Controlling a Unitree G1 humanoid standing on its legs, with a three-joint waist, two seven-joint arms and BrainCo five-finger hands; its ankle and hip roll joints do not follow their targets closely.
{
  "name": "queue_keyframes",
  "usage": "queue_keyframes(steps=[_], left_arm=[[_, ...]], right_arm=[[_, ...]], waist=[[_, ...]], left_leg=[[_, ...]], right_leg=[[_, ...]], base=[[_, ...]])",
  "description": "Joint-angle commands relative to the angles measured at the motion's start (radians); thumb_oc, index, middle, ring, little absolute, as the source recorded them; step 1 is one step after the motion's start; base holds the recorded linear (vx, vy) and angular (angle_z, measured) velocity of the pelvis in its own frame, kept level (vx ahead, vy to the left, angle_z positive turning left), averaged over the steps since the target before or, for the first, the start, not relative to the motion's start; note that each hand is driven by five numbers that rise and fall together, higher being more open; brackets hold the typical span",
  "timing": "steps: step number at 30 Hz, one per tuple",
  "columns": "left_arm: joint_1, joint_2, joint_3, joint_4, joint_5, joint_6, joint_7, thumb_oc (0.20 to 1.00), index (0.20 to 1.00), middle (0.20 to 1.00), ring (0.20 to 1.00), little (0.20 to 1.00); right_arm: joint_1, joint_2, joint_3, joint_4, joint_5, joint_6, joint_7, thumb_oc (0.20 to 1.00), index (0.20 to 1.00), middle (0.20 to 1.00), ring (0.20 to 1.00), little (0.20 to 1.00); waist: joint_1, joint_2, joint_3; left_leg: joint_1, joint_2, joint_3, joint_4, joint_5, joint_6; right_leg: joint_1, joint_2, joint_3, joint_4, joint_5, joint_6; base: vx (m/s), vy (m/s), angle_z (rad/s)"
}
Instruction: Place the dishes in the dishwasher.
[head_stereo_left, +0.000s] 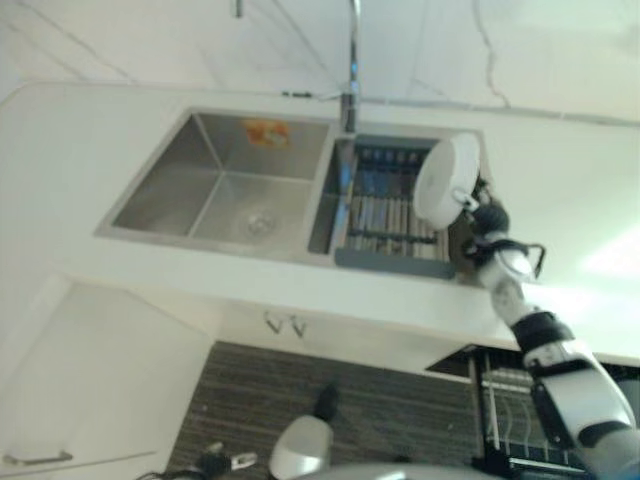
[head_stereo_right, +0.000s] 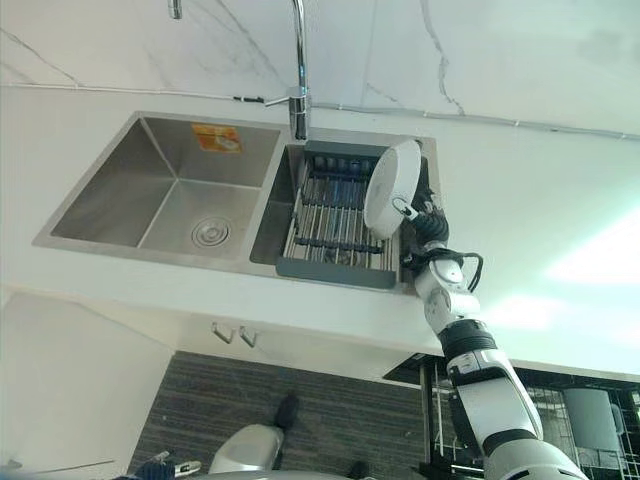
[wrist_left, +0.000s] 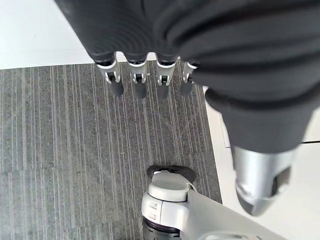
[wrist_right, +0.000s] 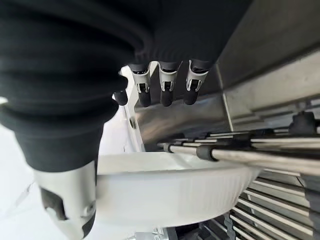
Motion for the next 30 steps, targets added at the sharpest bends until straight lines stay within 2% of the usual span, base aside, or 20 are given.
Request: queue_keyframes(steps=[1, 11, 30], left_arm=[[-0.022, 0.037, -0.053, 0.034, 0.010, 0.004, 0.011, 1.000, 1.000, 1.000, 1.000, 1.000], [-0.028, 0.043, -0.063, -0.007, -0.001, 0.030, 0.001, 1.000, 1.000, 1.000, 1.000, 1.000], [-0.044, 0.020, -0.052, 0.076, 0.014, -0.014, 0.021, 1.000, 1.000, 1.000, 1.000, 1.000]], right_arm=[[-0.068, -0.069, 0.022, -0.017, -0.004, -0.063, -0.027, 1.000, 1.000, 1.000, 1.000, 1.000], [-0.075, -0.086, 0.010, -0.015, 0.001, -0.060, -0.005, 1.000, 1.000, 1.000, 1.000, 1.000], [-0.063, -0.020, 0.037, -0.087, 0.026, -0.083, 0.008, 1.000, 1.000, 1.000, 1.000, 1.000]], waist=[[0.021, 0.033, -0.031], [0.016, 0.050, -0.020], [0.005, 0.037, -0.030]], left_leg=[[-0.011, 0.017, 0.017, 0.015, -0.058, -0.011], [-0.023, 0.011, 0.013, 0.019, -0.056, -0.009], [-0.020, 0.022, 0.019, 0.017, -0.058, -0.013]], right_leg=[[-0.047, -0.033, 0.047, 0.069, 0.010, 0.014], [-0.065, -0.038, 0.055, 0.079, 0.010, 0.012], [-0.072, -0.030, 0.065, 0.081, 0.006, 0.006]], base=[[0.00, 0.000, 0.00], [-0.02, 0.000, -0.01], [0.00, -0.010, -0.01]])
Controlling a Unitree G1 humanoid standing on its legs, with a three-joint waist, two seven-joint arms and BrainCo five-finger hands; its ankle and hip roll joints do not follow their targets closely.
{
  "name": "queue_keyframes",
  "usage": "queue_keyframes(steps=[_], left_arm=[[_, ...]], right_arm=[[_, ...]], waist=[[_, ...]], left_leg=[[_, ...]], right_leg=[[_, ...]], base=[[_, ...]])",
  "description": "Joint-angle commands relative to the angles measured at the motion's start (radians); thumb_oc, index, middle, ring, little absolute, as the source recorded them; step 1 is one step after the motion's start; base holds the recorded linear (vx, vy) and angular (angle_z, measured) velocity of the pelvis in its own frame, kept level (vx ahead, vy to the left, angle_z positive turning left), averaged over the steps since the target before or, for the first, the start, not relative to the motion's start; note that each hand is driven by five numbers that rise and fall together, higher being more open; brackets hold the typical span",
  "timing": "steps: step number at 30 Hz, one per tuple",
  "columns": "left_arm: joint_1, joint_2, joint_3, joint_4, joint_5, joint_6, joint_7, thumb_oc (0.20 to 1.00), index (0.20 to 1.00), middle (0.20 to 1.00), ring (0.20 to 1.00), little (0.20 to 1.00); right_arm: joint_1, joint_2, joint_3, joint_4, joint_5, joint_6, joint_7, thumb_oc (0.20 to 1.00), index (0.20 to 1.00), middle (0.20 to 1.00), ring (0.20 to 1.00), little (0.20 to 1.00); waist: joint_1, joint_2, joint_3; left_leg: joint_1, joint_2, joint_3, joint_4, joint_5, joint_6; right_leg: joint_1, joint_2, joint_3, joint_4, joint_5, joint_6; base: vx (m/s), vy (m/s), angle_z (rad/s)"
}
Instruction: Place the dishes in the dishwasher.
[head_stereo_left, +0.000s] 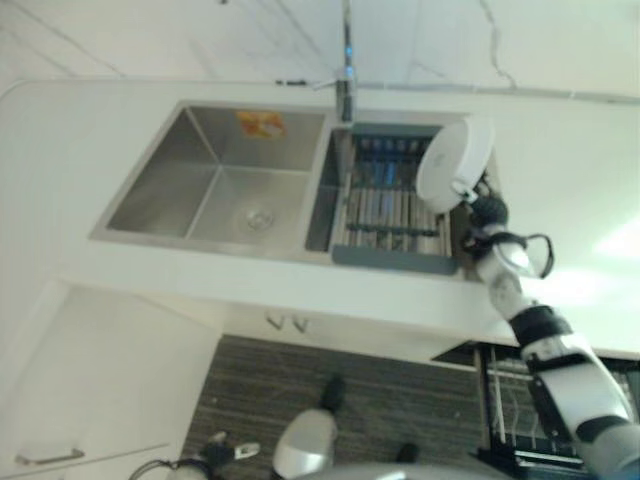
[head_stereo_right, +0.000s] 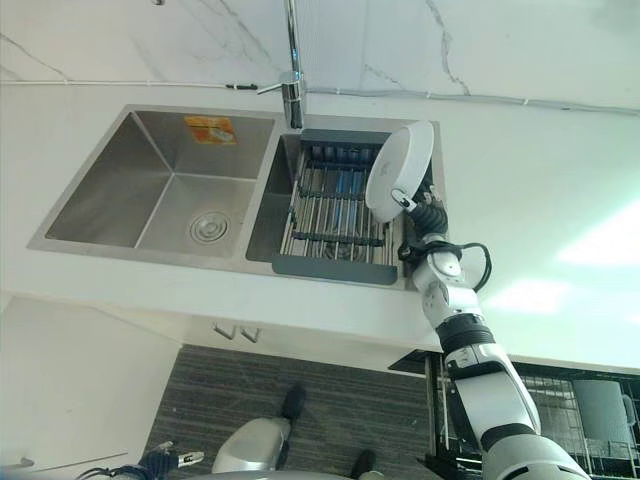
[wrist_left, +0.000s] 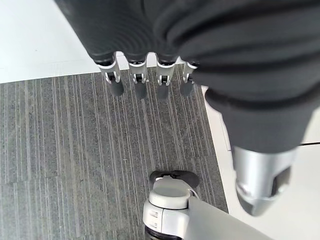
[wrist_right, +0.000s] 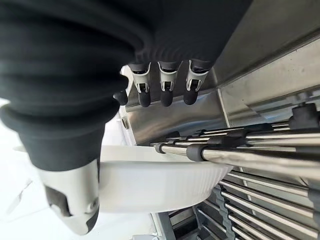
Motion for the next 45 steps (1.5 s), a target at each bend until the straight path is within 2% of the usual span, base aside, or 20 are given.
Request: queue_keyframes(steps=[1, 13, 43, 44, 45], left_arm=[[-0.009, 0.020, -0.035, 0.064, 0.014, -0.014, 0.011, 1.000, 1.000, 1.000, 1.000, 1.000], [-0.006, 0.017, -0.029, 0.071, 0.024, -0.012, 0.009, 1.000, 1.000, 1.000, 1.000, 1.000], [-0.015, 0.018, -0.031, 0.059, 0.021, 0.006, 0.008, 1.000, 1.000, 1.000, 1.000, 1.000], [-0.015, 0.018, -0.032, 0.059, 0.021, 0.006, 0.008, 1.000, 1.000, 1.000, 1.000, 1.000], [-0.015, 0.017, -0.034, 0.061, 0.019, 0.004, 0.009, 1.000, 1.000, 1.000, 1.000, 1.000]], right_arm=[[-0.032, -0.031, 0.034, -0.073, 0.024, -0.075, 0.003, 1.000, 1.000, 1.000, 1.000, 1.000], [-0.022, -0.021, 0.034, -0.117, 0.006, -0.067, -0.007, 1.000, 1.000, 1.000, 1.000, 1.000], [-0.046, -0.009, 0.059, -0.089, -0.006, -0.039, -0.018, 1.000, 1.000, 1.000, 1.000, 1.000], [-0.047, -0.011, 0.059, -0.084, -0.009, -0.034, -0.022, 0.768, 0.768, 0.768, 0.768, 0.768], [-0.047, -0.013, 0.061, -0.076, -0.009, -0.032, -0.021, 0.266, 0.266, 0.266, 0.266, 0.266]], waist=[[0.011, 0.016, -0.060], [0.000, 0.012, -0.073], [0.015, 0.013, -0.064], [0.015, 0.014, -0.064], [0.015, 0.014, -0.064]], left_leg=[[-0.010, 0.019, 0.004, 0.017, -0.062, -0.018], [0.002, 0.026, 0.020, 0.012, -0.065, -0.022], [-0.007, 0.017, -0.001, 0.018, -0.062, -0.017], [-0.007, 0.017, -0.001, 0.018, -0.062, -0.018], [-0.007, 0.017, -0.001, 0.019, -0.062, -0.018]], right_leg=[[-0.055, -0.031, 0.050, 0.080, 0.004, 0.006], [-0.049, -0.023, 0.059, 0.073, 0.004, 0.002], [-0.051, -0.029, 0.052, 0.082, 0.001, 0.002], [-0.051, -0.029, 0.053, 0.082, 0.001, 0.002], [-0.050, -0.029, 0.053, 0.082, 0.001, 0.003]], base=[[0.00, 0.000, 0.00], [-0.01, -0.001, -0.02], [0.00, 0.001, 0.00], [0.00, 0.000, 0.00], [0.00, 0.000, 0.00]])
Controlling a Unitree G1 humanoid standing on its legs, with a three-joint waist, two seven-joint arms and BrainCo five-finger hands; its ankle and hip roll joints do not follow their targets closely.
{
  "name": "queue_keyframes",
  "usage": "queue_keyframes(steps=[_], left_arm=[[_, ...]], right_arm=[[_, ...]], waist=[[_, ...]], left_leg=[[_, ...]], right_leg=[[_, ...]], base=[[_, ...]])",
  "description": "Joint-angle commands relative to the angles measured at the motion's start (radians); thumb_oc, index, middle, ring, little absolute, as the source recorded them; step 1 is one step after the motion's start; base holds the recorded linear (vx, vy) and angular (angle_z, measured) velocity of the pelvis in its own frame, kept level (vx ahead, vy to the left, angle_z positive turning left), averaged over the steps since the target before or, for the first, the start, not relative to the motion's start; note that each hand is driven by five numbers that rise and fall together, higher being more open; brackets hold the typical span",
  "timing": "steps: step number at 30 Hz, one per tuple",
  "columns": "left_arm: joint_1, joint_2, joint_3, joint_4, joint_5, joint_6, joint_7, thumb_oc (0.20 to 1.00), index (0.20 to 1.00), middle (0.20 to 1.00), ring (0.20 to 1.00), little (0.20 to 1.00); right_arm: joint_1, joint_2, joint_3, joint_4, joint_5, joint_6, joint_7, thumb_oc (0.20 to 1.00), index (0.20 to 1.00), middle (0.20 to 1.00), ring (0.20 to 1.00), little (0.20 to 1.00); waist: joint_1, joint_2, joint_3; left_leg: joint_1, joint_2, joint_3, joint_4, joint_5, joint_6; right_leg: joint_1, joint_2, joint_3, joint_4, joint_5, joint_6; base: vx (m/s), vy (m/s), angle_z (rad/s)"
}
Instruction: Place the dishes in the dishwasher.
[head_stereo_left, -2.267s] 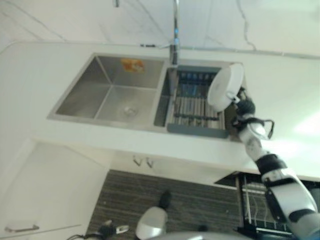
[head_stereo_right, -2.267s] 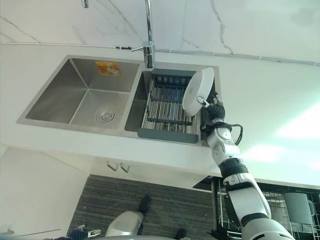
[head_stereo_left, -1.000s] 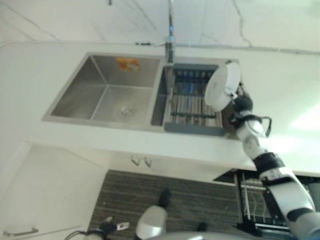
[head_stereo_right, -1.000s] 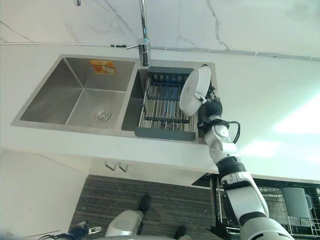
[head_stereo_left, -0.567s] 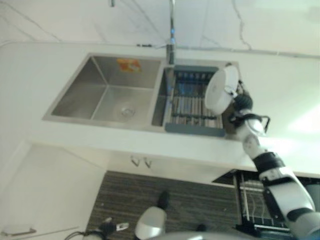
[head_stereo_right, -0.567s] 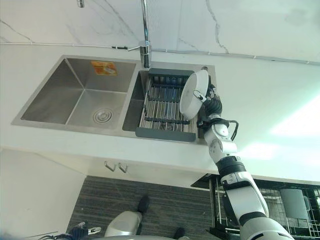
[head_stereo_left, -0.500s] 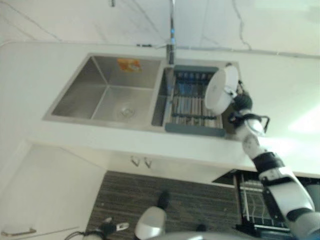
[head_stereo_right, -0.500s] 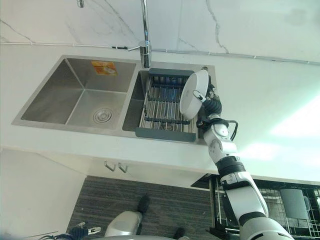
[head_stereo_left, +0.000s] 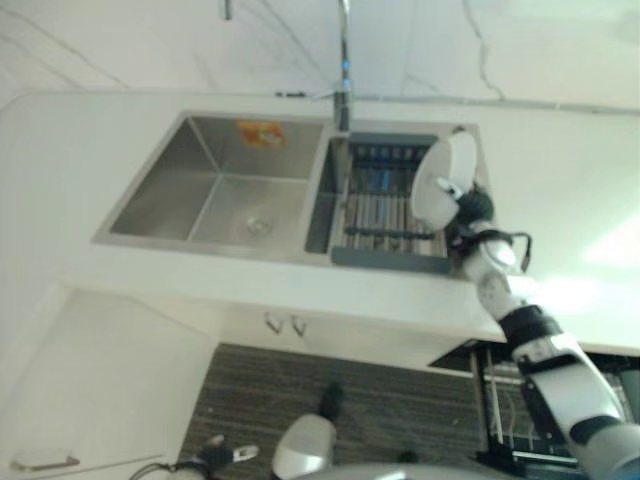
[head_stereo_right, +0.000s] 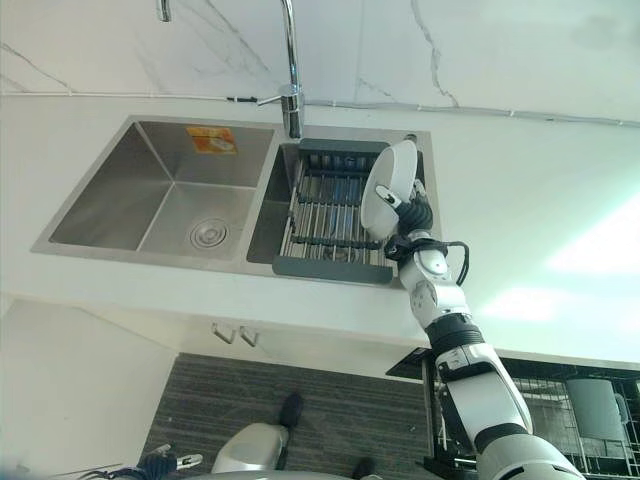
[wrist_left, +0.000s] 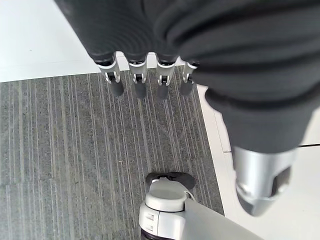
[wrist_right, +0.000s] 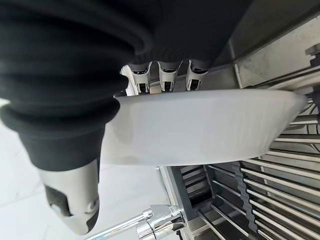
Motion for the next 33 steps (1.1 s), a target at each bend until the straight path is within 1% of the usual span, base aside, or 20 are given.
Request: queue_keyframes(steps=[1, 4, 8, 12, 17, 18, 21, 22, 23, 24, 25, 27, 28, 29, 30, 31, 33], left_arm=[[-0.016, 0.019, -0.039, 0.057, 0.016, 0.001, 0.008, 1.000, 1.000, 1.000, 1.000, 1.000], [-0.018, 0.021, -0.038, 0.055, 0.018, 0.003, 0.007, 1.000, 1.000, 1.000, 1.000, 1.000], [-0.018, 0.028, -0.038, 0.050, 0.020, 0.002, 0.003, 1.000, 1.000, 1.000, 1.000, 1.000], [-0.021, 0.034, -0.038, 0.039, 0.020, 0.006, -0.003, 1.000, 1.000, 1.000, 1.000, 1.000], [-0.027, 0.037, -0.037, 0.033, 0.011, 0.009, -0.007, 1.000, 1.000, 1.000, 1.000, 1.000], [-0.028, 0.036, -0.035, 0.033, 0.010, 0.008, -0.006, 1.000, 1.000, 1.000, 1.000, 1.000], [-0.029, 0.035, -0.030, 0.027, 0.009, 0.018, -0.005, 1.000, 1.000, 1.000, 1.000, 1.000], [-0.028, 0.027, -0.028, 0.033, 0.001, 0.017, 0.000, 1.000, 1.000, 1.000, 1.000, 1.000], [-0.025, 0.021, -0.024, 0.037, -0.002, 0.016, 0.004, 1.000, 1.000, 1.000, 1.000, 1.000], [-0.023, 0.019, -0.022, 0.037, -0.003, 0.016, 0.006, 1.000, 1.000, 1.000, 1.000, 1.000], [-0.019, 0.011, -0.013, 0.040, -0.002, 0.014, 0.011, 1.000, 1.000, 1.000, 1.000, 1.000], [-0.011, 0.001, -0.001, 0.043, -0.004, 0.009, 0.019, 1.000, 1.000, 1.000, 1.000, 1.000], [-0.003, -0.004, 0.008, 0.046, -0.013, 0.003, 0.024, 1.000, 1.000, 1.000, 1.000, 1.000], [0.004, -0.009, 0.022, 0.050, -0.019, -0.002, 0.027, 1.000, 1.000, 1.000, 1.000, 1.000], [0.006, -0.011, 0.025, 0.055, -0.027, -0.004, 0.029, 1.000, 1.000, 1.000, 1.000, 1.000], [0.013, -0.016, 0.036, 0.068, -0.035, -0.015, 0.033, 1.000, 1.000, 1.000, 1.000, 1.000], [0.023, -0.021, 0.053, 0.078, -0.030, -0.026, 0.035, 1.000, 1.000, 1.000, 1.000, 1.000]], right_arm=[[-0.048, -0.042, 0.025, -0.022, -0.011, -0.022, -0.002, 0.200, 0.200, 0.200, 0.200, 0.200], [-0.055, -0.043, 0.034, -0.019, -0.024, -0.009, 0.006, 0.200, 0.200, 0.200, 0.200, 0.200], [-0.062, -0.052, 0.047, -0.009, -0.030, -0.004, 0.037, 0.200, 0.200, 0.200, 0.200, 0.200], [-0.071, -0.063, 0.059, -0.005, -0.051, -0.001, 0.043, 0.200, 0.200, 0.200, 0.200, 0.200], [-0.075, -0.065, 0.062, -0.014, -0.056, -0.018, 0.049, 0.200, 0.200, 0.200, 0.200, 0.200], [-0.074, -0.064, 0.062, -0.022, -0.068, -0.042, 0.044, 0.200, 0.200, 0.200, 0.200, 0.200], [-0.073, -0.059, 0.055, -0.069, -0.108, -0.148, -0.002, 0.200, 0.200, 0.200, 0.200, 0.200], [-0.062, -0.035, 0.041, -0.135, -0.100, -0.241, -0.056, 0.200, 0.200, 0.200, 0.200, 0.200], [-0.045, -0.015, 0.031, -0.187, -0.119, -0.273, -0.081, 0.200, 0.200, 0.200, 0.200, 0.200], [-0.037, -0.007, 0.028, -0.209, -0.127, -0.283, -0.090, 0.200, 0.200, 0.200, 0.200, 0.200], [-0.012, 0.018, 0.024, -0.285, -0.155, -0.317, -0.118, 0.200, 0.200, 0.200, 0.200, 0.200], [0.022, 0.045, 0.018, -0.385, -0.192, -0.354, -0.146, 0.200, 0.200, 0.200, 0.200, 0.200], [0.049, 0.059, 0.015, -0.462, -0.208, -0.370, -0.152, 0.200, 0.200, 0.200, 0.200, 0.200], [0.078, 0.067, 0.010, -0.524, -0.215, -0.401, -0.146, 0.200, 0.200, 0.200, 0.200, 0.200], [0.090, 0.067, 0.006, -0.550, -0.206, -0.405, -0.135, 0.200, 0.200, 0.200, 0.200, 0.200], [0.119, 0.053, -0.004, -0.614, -0.186, -0.419, -0.117, 0.200, 0.200, 0.200, 0.200, 0.200], [0.166, 0.024, -0.028, -0.698, -0.152, -0.427, -0.094, 0.200, 0.200, 0.200, 0.200, 0.200]], waist=[[0.018, 0.008, -0.041], [0.020, 0.008, -0.039], [0.023, 0.009, -0.036], [0.026, 0.011, -0.032], [0.026, 0.011, -0.026], [0.024, 0.011, -0.025], [0.018, 0.006, -0.026], [0.008, 0.004, -0.028], [0.001, 0.003, -0.029], [-0.001, 0.002, -0.030], [-0.013, -0.001, -0.031], [-0.029, -0.005, -0.033], [-0.043, -0.008, -0.036], [-0.059, -0.012, -0.042], [-0.066, -0.013, -0.045], [-0.084, -0.017, -0.055], [-0.112, -0.020, -0.070]], left_leg=[[-0.020, 0.016, -0.004, 0.011, -0.061, -0.017], [-0.023, 0.015, -0.008, 0.012, -0.061, -0.017], [-0.025, 0.014, -0.011, 0.012, -0.060, -0.017], [-0.031, 0.012, -0.011, 0.012, -0.058, -0.016], [-0.035, 0.011, -0.009, 0.012, -0.056, -0.015], [-0.035, 0.012, -0.006, 0.012, -0.057, -0.014], [-0.032, 0.015, 0.001, 0.012, -0.060, -0.013], [-0.026, 0.019, 0.012, 0.013, -0.066, -0.011], [-0.021, 0.021, 0.019, 0.014, -0.071, -0.009], [-0.019, 0.022, 0.022, 0.014, -0.073, -0.008], [-0.014, 0.026, 0.035, 0.017, -0.078, -0.007], [-0.004, 0.034, 0.058, 0.019, -0.086, -0.006], [0.006, 0.040, 0.075, 0.019, -0.093, -0.004], [0.016, 0.045, 0.093, 0.019, -0.099, -0.004], [0.021, 0.048, 0.102, 0.020, -0.103, -0.003], [0.034, 0.054, 0.124, 0.022, -0.111, -0.004], [0.055, 0.063, 0.156, 0.020, -0.123, -0.004]], right_leg=[[-0.065, -0.029, 0.049, 0.082, -0.004, 0.006], [-0.067, -0.030, 0.048, 0.085, -0.005, 0.006], [-0.069, -0.030, 0.048, 0.086, -0.005, 0.005], [-0.073, -0.032, 0.044, 0.087, -0.005, 0.007], [-0.076, -0.032, 0.044, 0.087, -0.004, 0.007], [-0.077, -0.032, 0.044, 0.086, -0.003, 0.007], [-0.078, -0.030, 0.052, 0.084, 0.000, 0.008], [-0.079, -0.029, 0.062, 0.081, 0.001, 0.008], [-0.079, -0.028, 0.068, 0.079, 0.001, 0.008], [-0.079, -0.028, 0.071, 0.079, 0.001, 0.008], [-0.081, -0.027, 0.082, 0.078, 0.003, 0.008], [-0.081, -0.027, 0.094, 0.076, 0.005, 0.008], [-0.081, -0.026, 0.104, 0.074, 0.005, 0.008], [-0.081, -0.026, 0.114, 0.073, 0.005, 0.009], [-0.080, -0.026, 0.120, 0.073, 0.005, 0.010], [-0.080, -0.026, 0.131, 0.075, 0.004, 0.011], [-0.082, -0.024, 0.151, 0.079, 0.002, 0.012]], base=[[0.00, 0.000, 0.00], [0.00, 0.000, 0.00], [0.00, 0.000, 0.00], [0.00, 0.000, 0.00], [0.00, 0.000, 0.00], [0.00, 0.000, 0.00], [-0.01, -0.005, 0.00], [-0.04, -0.011, -0.01], [-0.04, -0.007, -0.09], [-0.05, -0.007, -0.15], [-0.06, -0.008, -0.19], [-0.09, -0.015, -0.21], [-0.12, -0.025, -0.36], [-0.11, -0.019, -0.40], [-0.10, -0.022, -0.54], [-0.07, -0.018, -0.65], [-0.06, -0.033, -0.75]])
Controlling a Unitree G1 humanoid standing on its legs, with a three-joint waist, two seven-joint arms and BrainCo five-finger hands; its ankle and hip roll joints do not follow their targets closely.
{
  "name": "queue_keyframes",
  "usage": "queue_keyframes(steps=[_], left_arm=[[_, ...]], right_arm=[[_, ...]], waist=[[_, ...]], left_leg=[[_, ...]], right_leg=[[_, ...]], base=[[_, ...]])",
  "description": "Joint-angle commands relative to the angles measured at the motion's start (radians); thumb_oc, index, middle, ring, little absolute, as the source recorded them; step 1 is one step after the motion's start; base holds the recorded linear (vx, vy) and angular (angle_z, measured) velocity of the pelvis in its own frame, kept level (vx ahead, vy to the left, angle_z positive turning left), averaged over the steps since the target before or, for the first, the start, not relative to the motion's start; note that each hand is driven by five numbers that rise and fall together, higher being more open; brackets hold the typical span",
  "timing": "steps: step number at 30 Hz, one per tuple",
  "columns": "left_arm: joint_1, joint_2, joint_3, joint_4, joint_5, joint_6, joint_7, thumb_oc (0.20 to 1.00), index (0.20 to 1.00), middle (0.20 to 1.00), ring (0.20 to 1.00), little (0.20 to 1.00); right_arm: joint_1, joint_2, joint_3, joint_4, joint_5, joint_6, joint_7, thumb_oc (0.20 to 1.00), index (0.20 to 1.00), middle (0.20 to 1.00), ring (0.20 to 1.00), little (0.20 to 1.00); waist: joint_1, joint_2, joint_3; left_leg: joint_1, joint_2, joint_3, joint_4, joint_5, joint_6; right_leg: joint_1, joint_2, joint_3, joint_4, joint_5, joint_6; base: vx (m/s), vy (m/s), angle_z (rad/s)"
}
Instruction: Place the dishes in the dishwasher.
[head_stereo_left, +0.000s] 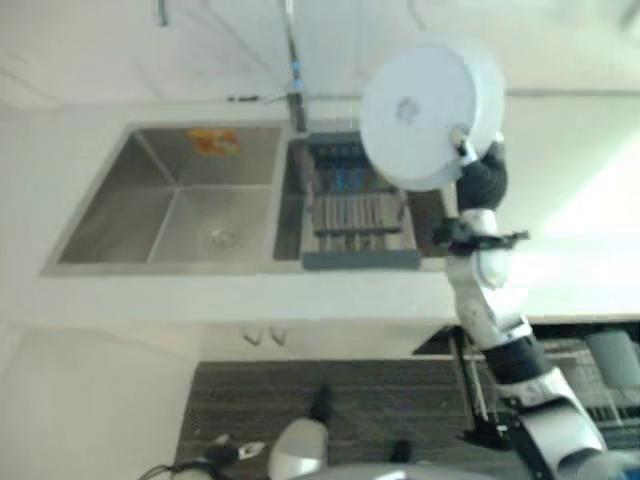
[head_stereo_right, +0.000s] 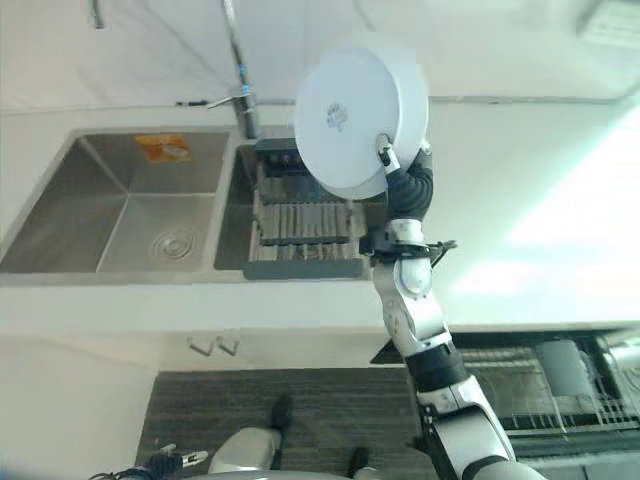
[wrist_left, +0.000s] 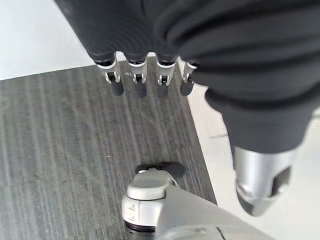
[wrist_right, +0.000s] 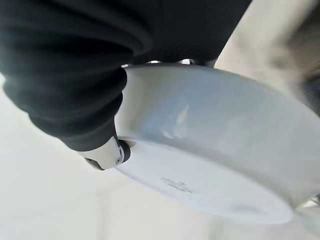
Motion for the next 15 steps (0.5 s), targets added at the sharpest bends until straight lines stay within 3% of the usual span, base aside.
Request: queue_keyframes(steps=[1, 6, 7, 10, 15], left_arm=[[0.016, 0.014, -0.017, 0.080, -0.025, -0.043, 0.029, 1.000, 1.000, 1.000, 1.000, 1.000], [0.028, -0.016, 0.000, 0.083, 0.011, -0.057, 0.055, 1.000, 1.000, 1.000, 1.000, 1.000], [0.025, -0.017, -0.020, 0.075, 0.129, -0.073, 0.069, 1.000, 1.000, 1.000, 1.000, 1.000], [0.028, -0.016, -0.105, 0.013, 0.148, -0.057, 0.088, 1.000, 1.000, 1.000, 1.000, 1.000], [0.034, -0.032, -0.151, 0.008, 0.274, -0.096, 0.131, 1.000, 1.000, 1.000, 1.000, 1.000]], right_arm=[[-0.002, -0.079, -0.075, -0.110, 0.038, -0.118, 0.047, 0.200, 0.200, 0.200, 0.200, 0.200], [0.174, -0.154, -0.225, -0.296, 0.112, -0.179, 0.048, 0.200, 0.200, 0.200, 0.200, 0.200], [0.217, -0.170, -0.267, -0.324, 0.124, -0.193, 0.041, 0.200, 0.200, 0.200, 0.200, 0.200], [0.324, -0.229, -0.396, -0.339, 0.143, -0.204, 0.013, 0.200, 0.200, 0.200, 0.200, 0.200], [0.396, -0.205, -0.510, -0.280, 0.200, -0.207, 0.019, 0.200, 0.200, 0.200, 0.200, 0.200]], waist=[[-0.030, 0.022, -0.082], [-0.135, 0.022, -0.120], [-0.156, 0.023, -0.124], [-0.225, 0.030, -0.118], [-0.267, 0.022, -0.108]], left_leg=[[0.026, 0.034, 0.045, 0.025, -0.110, -0.004], [0.084, 0.060, 0.136, 0.005, -0.132, -0.003], [0.092, 0.066, 0.152, 0.007, -0.137, -0.004], [0.109, 0.082, 0.203, 0.037, -0.157, -0.001], [0.104, 0.089, 0.235, 0.079, -0.178, -0.003]], right_leg=[[-0.049, -0.022, 0.034, 0.084, -0.023, 0.016], [-0.060, -0.010, 0.104, 0.102, -0.034, 0.017], [-0.068, -0.010, 0.115, 0.115, -0.038, 0.017], [-0.100, -0.007, 0.159, 0.154, -0.045, 0.016], [-0.115, -0.002, 0.187, 0.145, -0.031, 0.014]], base=[[-0.05, -0.044, -0.70], [-0.01, -0.054, -0.82], [0.02, -0.071, -0.58], [0.01, -0.076, -0.89], [0.00, -0.088, -0.57]])
